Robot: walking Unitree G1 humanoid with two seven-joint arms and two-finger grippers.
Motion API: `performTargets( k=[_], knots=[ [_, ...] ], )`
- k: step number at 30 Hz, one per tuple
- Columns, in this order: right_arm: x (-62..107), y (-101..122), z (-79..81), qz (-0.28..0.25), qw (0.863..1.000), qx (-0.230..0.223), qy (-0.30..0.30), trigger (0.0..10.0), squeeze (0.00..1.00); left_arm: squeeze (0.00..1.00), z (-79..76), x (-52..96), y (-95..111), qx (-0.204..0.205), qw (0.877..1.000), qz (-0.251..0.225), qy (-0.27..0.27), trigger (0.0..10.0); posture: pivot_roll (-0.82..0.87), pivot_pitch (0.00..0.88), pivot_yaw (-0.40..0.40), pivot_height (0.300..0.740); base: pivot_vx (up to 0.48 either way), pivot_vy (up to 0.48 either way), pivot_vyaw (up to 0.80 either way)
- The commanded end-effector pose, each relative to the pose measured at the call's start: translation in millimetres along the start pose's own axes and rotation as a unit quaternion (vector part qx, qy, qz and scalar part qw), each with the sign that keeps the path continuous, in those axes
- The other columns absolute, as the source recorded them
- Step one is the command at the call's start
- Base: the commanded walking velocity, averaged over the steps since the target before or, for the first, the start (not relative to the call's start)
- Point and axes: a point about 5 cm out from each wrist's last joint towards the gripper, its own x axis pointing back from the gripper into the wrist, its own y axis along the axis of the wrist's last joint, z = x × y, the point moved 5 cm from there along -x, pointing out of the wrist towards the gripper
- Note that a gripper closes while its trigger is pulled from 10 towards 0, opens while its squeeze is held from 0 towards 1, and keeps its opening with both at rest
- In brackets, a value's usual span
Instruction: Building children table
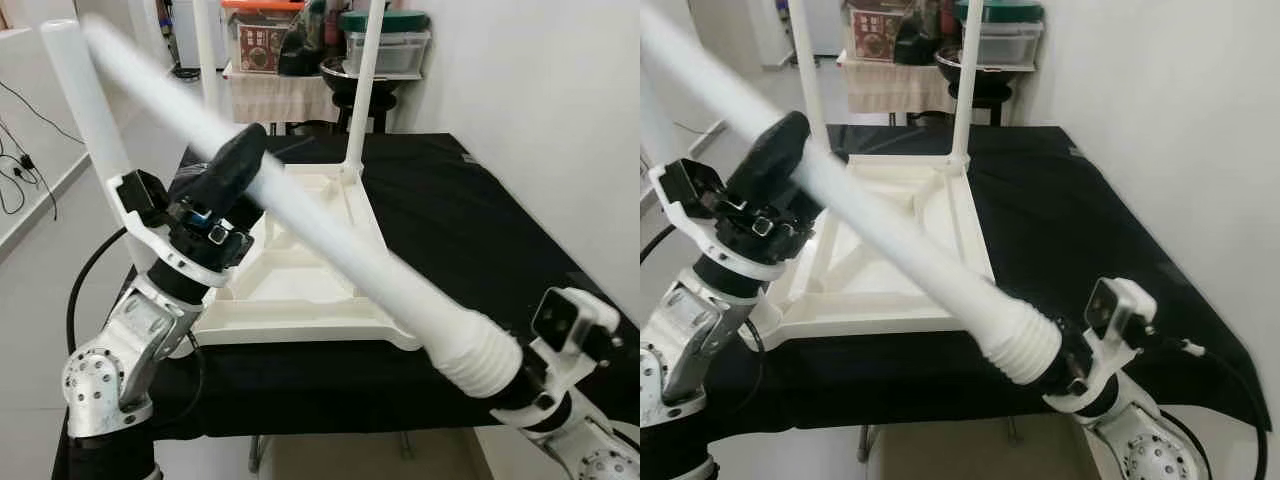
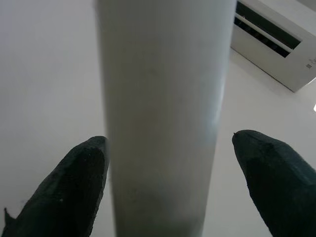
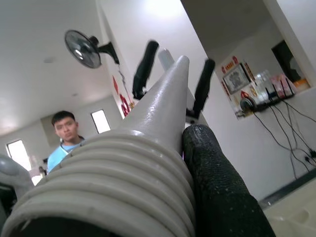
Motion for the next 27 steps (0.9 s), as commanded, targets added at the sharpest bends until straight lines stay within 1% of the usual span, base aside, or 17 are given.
performTargets(
  k=[1,4,5,6,7,15,23,24,25,26,27],
  knots=[
    [-6.1,-5,8.3,0.022,0.999,0.004,0.034,10.0,0.00,0.00,-4.4,-1.1,-2,0.004,1.000,0.010,-0.007,10.0,-0.03,0.000,-0.029,0.740,0.000,0.000,0.00],
    [-6.0,-7,6.9,0.027,0.999,0.006,0.032,10.0,0.00,0.00,-5.8,-0.9,-4,0.007,1.000,0.015,-0.011,10.0,-0.03,0.000,-0.028,0.740,0.000,0.000,0.00],
    [-6.3,-8,5.8,0.030,0.999,0.008,0.030,10.0,0.00,0.00,-7.8,-0.3,-6,0.012,1.000,0.021,-0.017,4.9,-0.03,0.000,-0.028,0.740,0.000,0.000,0.00],
    [-6.3,-8,5.8,0.030,0.999,0.008,0.030,10.0,0.00,0.00,-7.8,-0.3,-6,0.012,1.000,0.021,-0.017,4.9,-0.03,0.000,-0.028,0.740,0.000,0.000,0.00],
    [-6.5,-10,3.5,0.032,0.999,0.011,0.024,10.0,0.00,0.00,-10.4,0.3,-9,0.016,0.999,0.026,-0.025,0.0,-0.03,0.000,-0.028,0.740,0.000,0.000,0.00],
    [-7.6,-7,-2.1,0.023,0.999,0.020,0.012,10.0,0.00,0.00,-15.5,0.7,-13,0.026,0.998,0.033,-0.038,0.0,-0.03,0.000,-0.033,0.740,0.000,0.000,0.00],
    [-9.6,-6,-3.6,0.017,0.999,0.028,0.009,10.0,0.00,0.00,-19.2,-2.8,-8,0.034,0.998,0.020,-0.047,0.0,-0.03,0.000,-0.031,0.740,0.000,0.000,0.00],
    [-10.6,-5,-8.5,0.012,0.999,0.035,-0.008,10.0,0.00,0.00,-19.6,-4.6,-4,0.034,0.998,0.009,-0.047,0.0,-0.03,0.000,-0.030,0.740,0.000,0.000,0.00],
    [-11.4,-5,-13.3,0.005,0.999,0.040,-0.022,10.0,1.00,0.00,-19.7,-5.8,-1,0.033,0.998,0.000,-0.047,0.0,-0.03,0.000,-0.030,0.740,0.000,0.000,0.00],
    [-11.9,-4,-16.6,0.001,0.999,0.043,-0.032,10.0,1.00,0.00,-19.7,-6.5,1,0.033,0.998,-0.006,-0.047,0.0,-0.03,0.000,-0.030,0.740,0.000,0.000,0.00],
    [-12.4,-2,-16.4,-0.007,0.999,0.037,-0.030,10.0,1.00,0.00,-19.1,-6.9,4,0.032,0.998,-0.013,-0.048,0.0,-0.03,0.000,-0.030,0.740,0.000,0.000,0.00]
  ],
)
